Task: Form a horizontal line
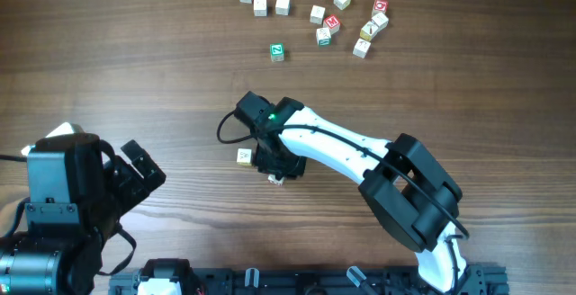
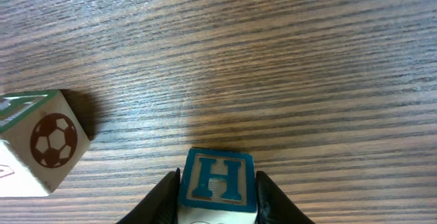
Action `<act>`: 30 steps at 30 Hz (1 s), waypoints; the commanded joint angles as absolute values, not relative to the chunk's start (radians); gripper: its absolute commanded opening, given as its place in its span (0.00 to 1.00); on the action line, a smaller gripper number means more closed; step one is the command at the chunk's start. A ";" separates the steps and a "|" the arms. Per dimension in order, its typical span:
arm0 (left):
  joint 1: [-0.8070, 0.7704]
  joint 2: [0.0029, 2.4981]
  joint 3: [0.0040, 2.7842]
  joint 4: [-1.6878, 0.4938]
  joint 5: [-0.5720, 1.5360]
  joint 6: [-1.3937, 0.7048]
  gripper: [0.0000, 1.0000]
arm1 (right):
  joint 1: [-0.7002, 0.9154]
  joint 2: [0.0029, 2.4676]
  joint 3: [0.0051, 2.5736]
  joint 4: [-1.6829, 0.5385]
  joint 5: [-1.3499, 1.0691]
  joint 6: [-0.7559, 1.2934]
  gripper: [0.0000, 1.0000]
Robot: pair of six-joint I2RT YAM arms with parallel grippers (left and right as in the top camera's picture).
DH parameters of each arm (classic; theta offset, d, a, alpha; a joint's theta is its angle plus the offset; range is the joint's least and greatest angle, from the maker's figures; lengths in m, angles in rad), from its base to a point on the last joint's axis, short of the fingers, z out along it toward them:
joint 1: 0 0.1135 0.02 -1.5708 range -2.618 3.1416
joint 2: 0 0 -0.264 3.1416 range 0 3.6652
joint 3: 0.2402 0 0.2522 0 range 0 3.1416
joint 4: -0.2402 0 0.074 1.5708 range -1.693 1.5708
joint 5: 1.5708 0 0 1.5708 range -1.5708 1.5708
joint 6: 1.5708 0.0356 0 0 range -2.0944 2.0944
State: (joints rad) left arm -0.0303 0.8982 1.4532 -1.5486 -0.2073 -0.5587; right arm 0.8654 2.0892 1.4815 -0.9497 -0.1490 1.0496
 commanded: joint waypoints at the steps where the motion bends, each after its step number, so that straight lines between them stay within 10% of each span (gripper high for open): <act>1: -0.024 0.897 1.456 -1.547 -0.199 -0.558 1.00 | 0.867 2.089 1.480 -0.921 -0.124 1.047 0.31; 18: -0.024 0.897 1.456 -1.547 -0.199 -0.558 1.00 | 0.847 2.089 1.480 -0.753 -0.040 0.916 0.31; 30: -0.024 0.897 1.456 -1.547 -0.199 -0.558 1.00 | 0.847 2.089 1.480 -0.743 -0.020 0.917 0.61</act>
State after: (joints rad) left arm -0.0303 0.8982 1.4532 -1.5486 -0.2073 -0.5587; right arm 0.8520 2.0888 1.4815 -0.7494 -0.0639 0.9180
